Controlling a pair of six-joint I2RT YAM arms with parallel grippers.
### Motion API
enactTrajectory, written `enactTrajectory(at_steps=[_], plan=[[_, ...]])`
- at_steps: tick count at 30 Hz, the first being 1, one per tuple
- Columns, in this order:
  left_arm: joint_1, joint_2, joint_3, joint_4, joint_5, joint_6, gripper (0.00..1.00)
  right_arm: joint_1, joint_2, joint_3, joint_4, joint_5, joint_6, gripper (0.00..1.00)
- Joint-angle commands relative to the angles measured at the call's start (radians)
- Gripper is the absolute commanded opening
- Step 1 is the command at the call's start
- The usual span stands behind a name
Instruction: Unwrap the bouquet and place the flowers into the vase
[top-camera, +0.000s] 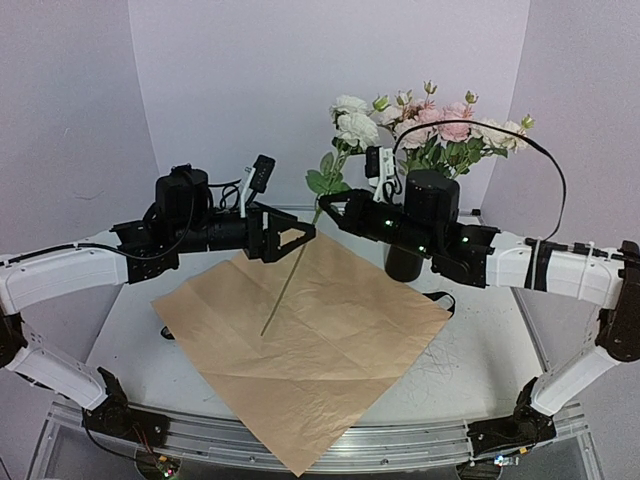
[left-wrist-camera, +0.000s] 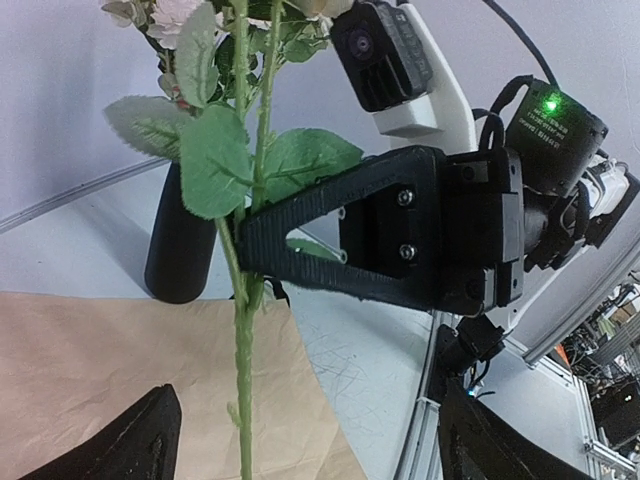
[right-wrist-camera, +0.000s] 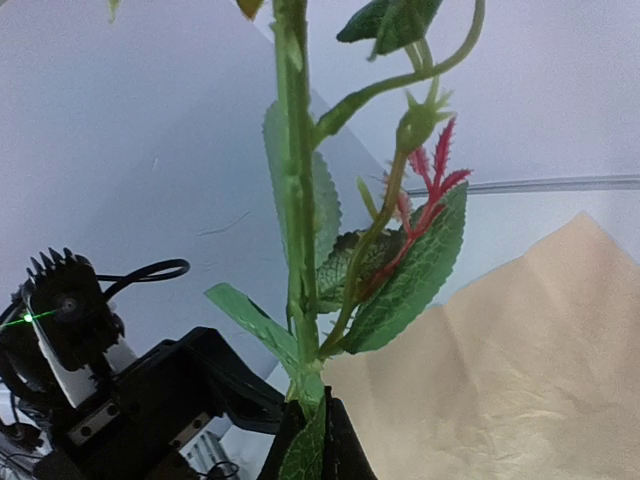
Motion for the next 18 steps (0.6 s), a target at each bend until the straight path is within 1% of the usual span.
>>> enactTrajectory(at_steps=[1,5,9,13,18], plan=[[-0.002,-0.052,-0.008,0.042,-0.055,0.004,0.91,0.004,-0.109,0.076,-0.103,0.228,-0.212,0.0],[-0.002,-0.056,-0.022,0.041,-0.083,0.009,0.91,0.004,-0.179,0.129,-0.2,0.443,-0.392,0.0],[-0.002,-0.048,-0.025,0.038,-0.088,0.014,0.91,0.004,-0.261,0.165,-0.211,0.635,-0.571,0.0],[-0.002,-0.034,-0.02,0.036,-0.083,0.016,0.91,0.004,-0.299,0.229,-0.202,0.715,-0.739,0.0],[-0.002,-0.011,-0.007,0.035,-0.071,0.014,0.91,0.003,-0.262,0.344,-0.195,0.786,-0.914,0.0]])
